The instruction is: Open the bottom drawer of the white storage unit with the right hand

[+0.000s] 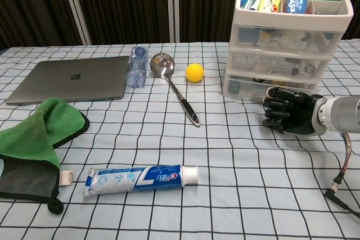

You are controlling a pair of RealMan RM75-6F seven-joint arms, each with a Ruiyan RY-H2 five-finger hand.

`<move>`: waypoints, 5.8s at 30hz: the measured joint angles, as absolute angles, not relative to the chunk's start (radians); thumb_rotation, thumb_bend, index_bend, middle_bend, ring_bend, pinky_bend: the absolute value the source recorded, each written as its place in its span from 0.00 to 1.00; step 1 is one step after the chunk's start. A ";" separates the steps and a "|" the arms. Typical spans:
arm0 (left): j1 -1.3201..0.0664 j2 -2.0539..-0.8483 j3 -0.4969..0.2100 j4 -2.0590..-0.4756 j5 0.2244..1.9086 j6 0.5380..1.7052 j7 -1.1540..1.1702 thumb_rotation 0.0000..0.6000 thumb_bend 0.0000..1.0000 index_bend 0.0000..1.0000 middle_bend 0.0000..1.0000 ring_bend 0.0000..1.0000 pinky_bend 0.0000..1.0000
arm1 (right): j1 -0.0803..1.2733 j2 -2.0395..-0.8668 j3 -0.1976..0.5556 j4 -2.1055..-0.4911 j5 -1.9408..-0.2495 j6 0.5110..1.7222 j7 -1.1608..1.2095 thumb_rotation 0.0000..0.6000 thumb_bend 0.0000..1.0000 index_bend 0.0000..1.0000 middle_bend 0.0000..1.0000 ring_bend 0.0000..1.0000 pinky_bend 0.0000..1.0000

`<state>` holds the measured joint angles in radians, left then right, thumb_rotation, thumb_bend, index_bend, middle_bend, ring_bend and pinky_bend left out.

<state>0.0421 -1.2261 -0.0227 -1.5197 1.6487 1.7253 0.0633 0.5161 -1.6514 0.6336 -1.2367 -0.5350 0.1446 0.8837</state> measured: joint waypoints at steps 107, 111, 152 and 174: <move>0.063 -1.224 -0.007 -1.543 1.697 1.759 0.096 1.00 0.00 0.00 0.00 0.00 0.00 | 0.527 -1.494 0.257 -1.748 -0.755 0.961 -0.252 1.00 0.58 0.23 0.97 0.98 0.88; 0.064 -1.222 -0.008 -1.543 1.696 1.762 0.094 1.00 0.00 0.00 0.00 0.00 0.00 | 0.527 -1.482 0.248 -1.754 -0.795 0.939 -0.210 1.00 0.58 0.20 0.97 0.98 0.88; 0.044 -1.220 -0.029 -1.527 1.630 1.703 0.058 1.00 0.00 0.00 0.00 0.00 0.00 | 0.921 -1.387 0.201 -1.756 -0.366 0.701 -0.264 1.00 0.62 0.16 1.00 1.00 0.89; 0.034 -1.223 -0.031 -1.522 1.609 1.678 0.054 1.00 0.00 0.00 0.00 0.00 0.00 | 1.029 -1.397 0.153 -1.682 -0.270 0.668 -0.224 1.00 0.63 0.16 1.00 1.00 0.89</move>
<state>0.0337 -1.2225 -0.0310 -1.5219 1.6087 1.6782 0.0539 1.0295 -1.3975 0.1529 -1.6820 -0.2698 0.6675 -0.2239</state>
